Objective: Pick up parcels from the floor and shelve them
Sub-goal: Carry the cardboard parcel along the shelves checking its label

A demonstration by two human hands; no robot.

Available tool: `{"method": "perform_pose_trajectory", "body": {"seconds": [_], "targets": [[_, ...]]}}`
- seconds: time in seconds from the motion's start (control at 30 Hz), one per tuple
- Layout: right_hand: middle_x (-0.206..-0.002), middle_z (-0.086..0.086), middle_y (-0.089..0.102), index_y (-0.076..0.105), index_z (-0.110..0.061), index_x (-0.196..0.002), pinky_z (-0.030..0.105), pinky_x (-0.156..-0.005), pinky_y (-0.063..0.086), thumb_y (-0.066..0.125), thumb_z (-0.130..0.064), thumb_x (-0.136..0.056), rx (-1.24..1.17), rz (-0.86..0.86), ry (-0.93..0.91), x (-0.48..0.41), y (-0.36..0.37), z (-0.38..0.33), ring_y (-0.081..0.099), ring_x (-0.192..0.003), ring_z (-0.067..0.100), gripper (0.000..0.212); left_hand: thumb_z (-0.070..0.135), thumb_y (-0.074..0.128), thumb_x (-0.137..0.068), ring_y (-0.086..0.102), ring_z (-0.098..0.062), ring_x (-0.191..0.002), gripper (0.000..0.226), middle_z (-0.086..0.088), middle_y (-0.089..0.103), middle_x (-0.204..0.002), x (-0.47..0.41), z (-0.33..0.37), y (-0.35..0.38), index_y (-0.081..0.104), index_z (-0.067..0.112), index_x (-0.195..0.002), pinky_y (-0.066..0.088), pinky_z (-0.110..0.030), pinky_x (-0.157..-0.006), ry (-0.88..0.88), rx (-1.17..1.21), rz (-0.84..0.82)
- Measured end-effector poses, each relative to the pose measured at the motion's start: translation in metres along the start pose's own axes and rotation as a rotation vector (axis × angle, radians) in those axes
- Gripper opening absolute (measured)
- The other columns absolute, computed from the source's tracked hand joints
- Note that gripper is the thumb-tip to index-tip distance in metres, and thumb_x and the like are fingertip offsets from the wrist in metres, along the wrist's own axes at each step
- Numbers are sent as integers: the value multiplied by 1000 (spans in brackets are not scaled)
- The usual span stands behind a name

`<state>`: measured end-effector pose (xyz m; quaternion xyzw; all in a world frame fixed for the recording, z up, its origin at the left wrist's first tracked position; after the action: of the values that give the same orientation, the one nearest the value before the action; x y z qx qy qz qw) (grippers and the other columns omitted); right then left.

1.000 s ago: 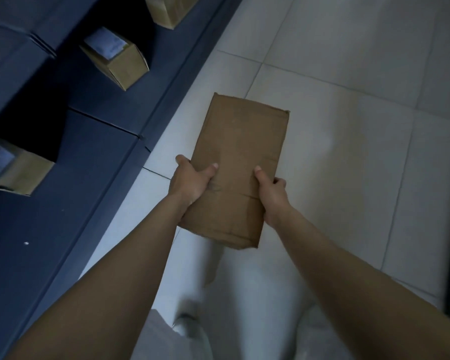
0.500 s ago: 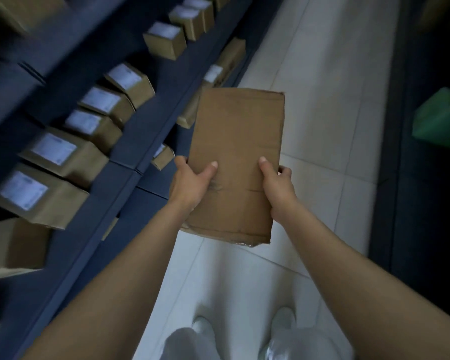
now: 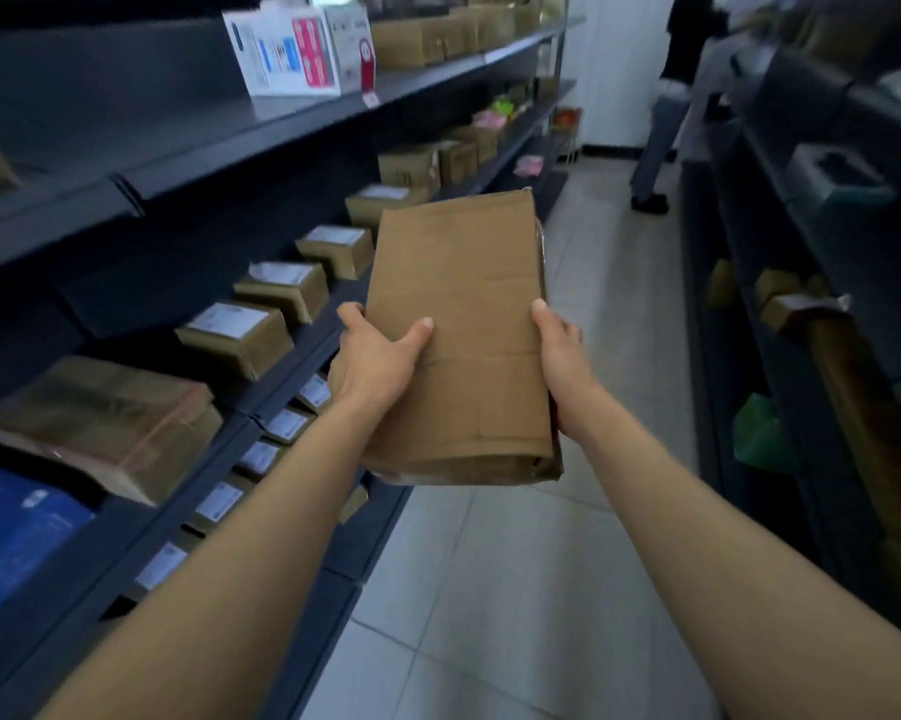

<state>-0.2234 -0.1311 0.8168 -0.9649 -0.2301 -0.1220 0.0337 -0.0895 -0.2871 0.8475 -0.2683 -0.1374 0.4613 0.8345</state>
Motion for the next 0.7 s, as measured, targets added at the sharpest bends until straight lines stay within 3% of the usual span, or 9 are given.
{"method": "perform_pose_trajectory", "body": {"seconds": [0.1, 0.2, 0.3, 0.43, 0.5, 0.6, 0.7], "targets": [[-133, 9, 59, 43, -20, -142, 50, -101, 47, 51, -83, -57, -52, -71, -33, 9, 4, -37, 59, -116, 31, 106, 61, 56, -85, 53, -37, -119, 77, -11, 43, -144, 1, 28, -21, 25, 19, -141, 38, -41, -83, 64, -8, 65], [-132, 10, 60, 38, -17, -146, 49, -100, 49, 56, -87, -51, -74, -120, -47, 19, 8, -57, 62, -115, 31, 120, 61, 51, -88, 52, -38, -120, 72, -13, 37, -144, 0, 46, -38, 29, 17, -141, 39, -42, -86, 118, -69, 99], [-126, 11, 64, 44, -15, -142, 48, -99, 51, 55, -86, -57, -45, -146, -82, 26, 12, -67, 64, -110, 31, 112, 62, 50, -87, 49, -39, -121, 74, -14, 32, -143, 1, 55, -50, 28, 19, -143, 43, -49, -98, 145, -119, 68], [-116, 10, 69, 54, -16, -132, 47, -97, 52, 51, -79, -74, -30, -167, -85, 33, 17, -72, 68, -103, 30, 85, 68, 54, -81, 46, -40, -124, 86, -15, 26, -145, 5, 58, -60, 25, 20, -146, 44, -52, -101, 126, -167, -44], [-121, 10, 66, 47, -16, -138, 48, -98, 51, 51, -82, -71, -10, -171, -100, 37, 22, -73, 66, -106, 30, 93, 68, 55, -81, 42, -41, -128, 86, -17, 24, -147, 7, 58, -64, 25, 20, -146, 41, -54, -104, 94, -155, -72], [-131, 12, 58, 34, -16, -146, 49, -99, 50, 53, -93, -50, 13, -193, -127, 45, 32, -74, 62, -112, 31, 125, 76, 50, -77, 28, -42, -137, 92, -20, 22, -150, 13, 57, -68, 26, 21, -147, 30, -55, -110, 39, -229, -73], [-132, 12, 56, 34, -15, -145, 49, -98, 51, 52, -94, -42, 46, -186, -140, 49, 37, -74, 61, -112, 31, 131, 83, 48, -71, 20, -42, -141, 101, -22, 20, -154, 17, 50, -73, 25, 22, -148, 24, -57, -110, -19, -215, -100]]}}
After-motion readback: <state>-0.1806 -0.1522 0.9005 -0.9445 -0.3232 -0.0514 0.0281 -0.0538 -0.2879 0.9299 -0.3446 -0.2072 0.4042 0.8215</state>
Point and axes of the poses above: each hand's wrist, its own x-axis away from the middle knuckle, its own y-axis out of the palm, z = x × y, the point moved 4 cm from there along -x, towards the middle knuckle
